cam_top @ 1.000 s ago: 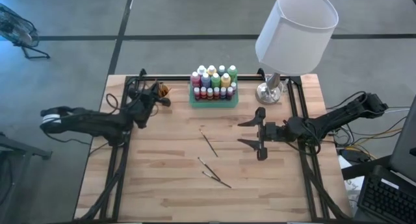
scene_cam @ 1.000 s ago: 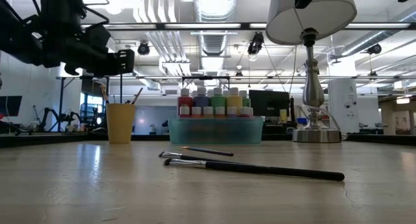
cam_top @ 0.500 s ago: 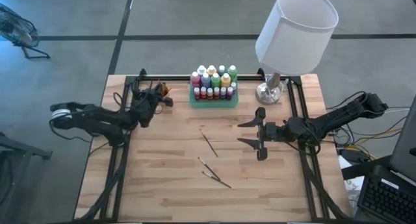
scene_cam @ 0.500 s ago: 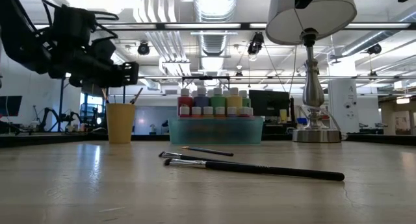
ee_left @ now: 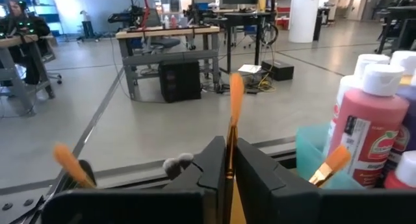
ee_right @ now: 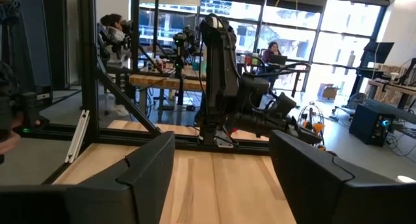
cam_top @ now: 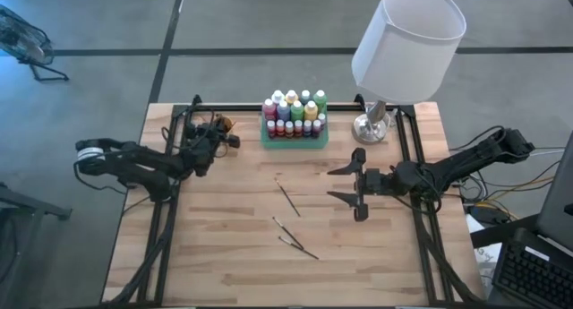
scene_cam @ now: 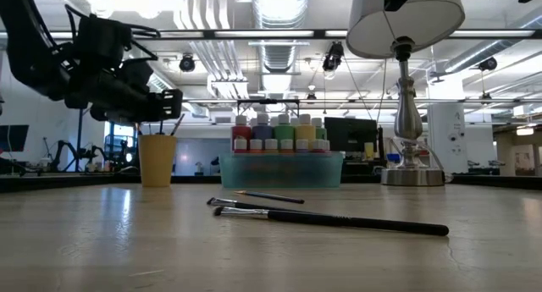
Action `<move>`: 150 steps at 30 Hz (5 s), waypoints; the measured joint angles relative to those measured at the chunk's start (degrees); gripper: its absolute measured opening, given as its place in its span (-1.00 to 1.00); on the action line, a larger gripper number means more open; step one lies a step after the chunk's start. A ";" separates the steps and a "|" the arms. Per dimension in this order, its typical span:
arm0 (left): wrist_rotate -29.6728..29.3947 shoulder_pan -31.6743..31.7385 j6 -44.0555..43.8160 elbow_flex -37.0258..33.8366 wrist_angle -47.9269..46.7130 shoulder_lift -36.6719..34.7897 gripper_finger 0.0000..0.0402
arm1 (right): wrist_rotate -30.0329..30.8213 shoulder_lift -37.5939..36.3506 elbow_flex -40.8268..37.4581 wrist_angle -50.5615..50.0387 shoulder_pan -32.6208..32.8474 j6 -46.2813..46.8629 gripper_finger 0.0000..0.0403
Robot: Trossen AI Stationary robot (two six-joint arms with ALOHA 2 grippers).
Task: Pick & Place Paint Supplies
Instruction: Put the gold paintbrush into the orange cup
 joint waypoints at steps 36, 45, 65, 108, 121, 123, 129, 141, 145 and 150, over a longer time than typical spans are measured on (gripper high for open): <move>33.05 -8.90 5.01 5.82 -7.47 -25.93 -0.39 | 0.00 0.01 -0.02 0.05 0.00 -1.27 0.76; 36.00 -16.35 3.52 5.93 -13.42 -26.58 -0.39 | -0.02 0.02 -0.02 0.66 0.02 -1.04 0.77; 36.59 -20.63 -0.95 11.00 -20.33 -18.93 -0.39 | 5.01 2.46 0.01 -7.41 0.01 13.80 0.52; 36.81 -20.68 -4.55 10.70 -22.93 -18.84 -0.39 | 5.57 59.77 42.64 -33.48 -16.18 33.52 0.26; 36.81 -20.63 -4.53 10.70 -22.95 -18.84 -0.39 | 5.54 63.67 42.41 -32.61 -16.24 35.17 0.18; 36.81 -20.63 -4.53 10.70 -22.97 -18.84 -0.39 | 5.57 63.90 42.42 -32.53 -16.24 35.23 0.14; 36.81 -20.65 -4.53 10.70 -22.97 -18.84 -0.39 | 5.92 64.14 42.45 -32.22 -16.31 35.21 0.02; 36.81 -20.68 -5.12 10.70 -22.97 -18.84 -0.39 | 4.68 64.15 42.49 -32.72 -16.59 35.20 -0.49; 36.81 -20.68 -5.25 10.70 -22.97 -18.84 -0.39 | 2.39 64.15 42.53 -33.07 -17.09 34.95 -0.72; 36.81 -20.68 -5.32 10.70 -22.97 -18.84 -0.39 | -1.49 64.00 42.64 -34.16 -18.08 34.77 -0.94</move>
